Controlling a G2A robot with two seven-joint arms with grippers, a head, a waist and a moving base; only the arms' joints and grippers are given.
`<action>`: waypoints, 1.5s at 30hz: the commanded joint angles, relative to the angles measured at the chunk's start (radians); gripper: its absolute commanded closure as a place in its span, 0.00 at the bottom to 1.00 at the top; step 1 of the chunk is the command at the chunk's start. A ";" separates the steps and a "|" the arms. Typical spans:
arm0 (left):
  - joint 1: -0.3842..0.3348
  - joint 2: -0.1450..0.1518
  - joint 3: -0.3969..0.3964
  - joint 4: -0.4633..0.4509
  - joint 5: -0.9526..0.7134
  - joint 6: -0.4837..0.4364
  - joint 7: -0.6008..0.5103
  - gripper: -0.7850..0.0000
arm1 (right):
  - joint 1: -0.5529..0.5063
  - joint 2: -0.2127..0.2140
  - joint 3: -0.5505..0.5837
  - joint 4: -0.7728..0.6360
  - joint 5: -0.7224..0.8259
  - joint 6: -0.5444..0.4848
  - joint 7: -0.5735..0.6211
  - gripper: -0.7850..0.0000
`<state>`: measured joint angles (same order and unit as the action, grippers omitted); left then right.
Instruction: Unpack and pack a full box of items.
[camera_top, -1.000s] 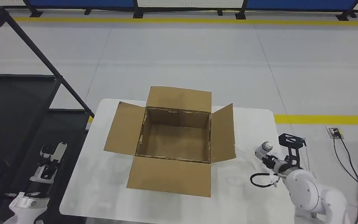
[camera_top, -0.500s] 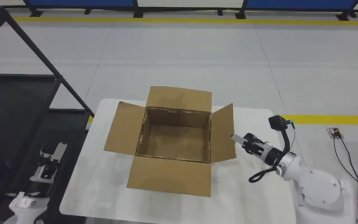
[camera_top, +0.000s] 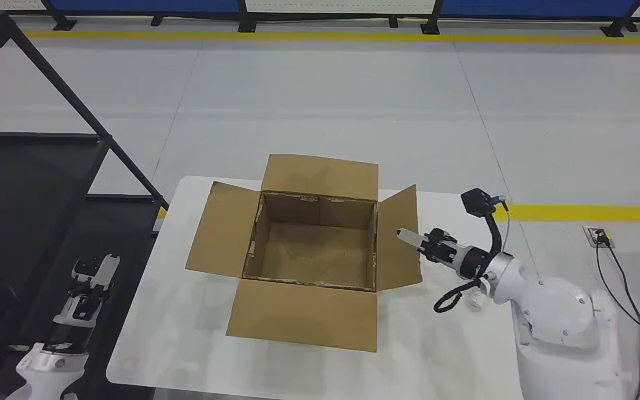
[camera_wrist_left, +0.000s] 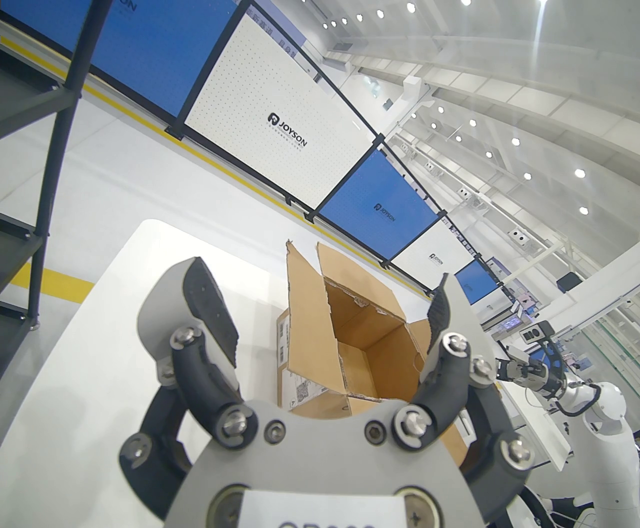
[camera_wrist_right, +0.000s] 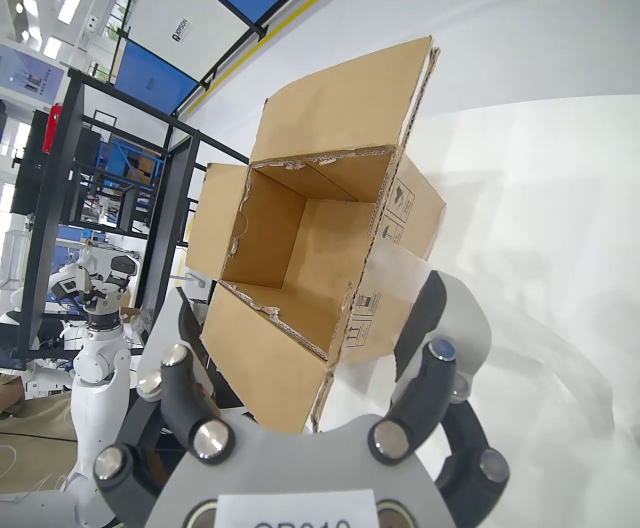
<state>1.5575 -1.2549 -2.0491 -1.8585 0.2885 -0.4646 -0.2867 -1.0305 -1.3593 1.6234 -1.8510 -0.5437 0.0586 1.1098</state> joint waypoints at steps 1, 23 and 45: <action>0.000 0.000 0.000 0.000 0.000 0.000 0.000 0.00 | 0.014 0.004 -0.010 0.009 -0.007 0.021 0.006 0.79; 0.000 0.000 0.000 0.000 0.000 0.000 0.000 0.00 | 0.092 0.036 -0.097 0.071 -0.055 0.136 0.022 0.98; 0.000 0.000 0.000 0.000 0.000 0.000 0.000 0.00 | 0.004 0.072 -0.012 -0.054 -0.051 0.171 -0.076 0.00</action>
<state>1.5575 -1.2549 -2.0491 -1.8585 0.2885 -0.4646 -0.2867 -1.0034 -1.2902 1.5881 -1.8783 -0.5869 0.2235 1.0481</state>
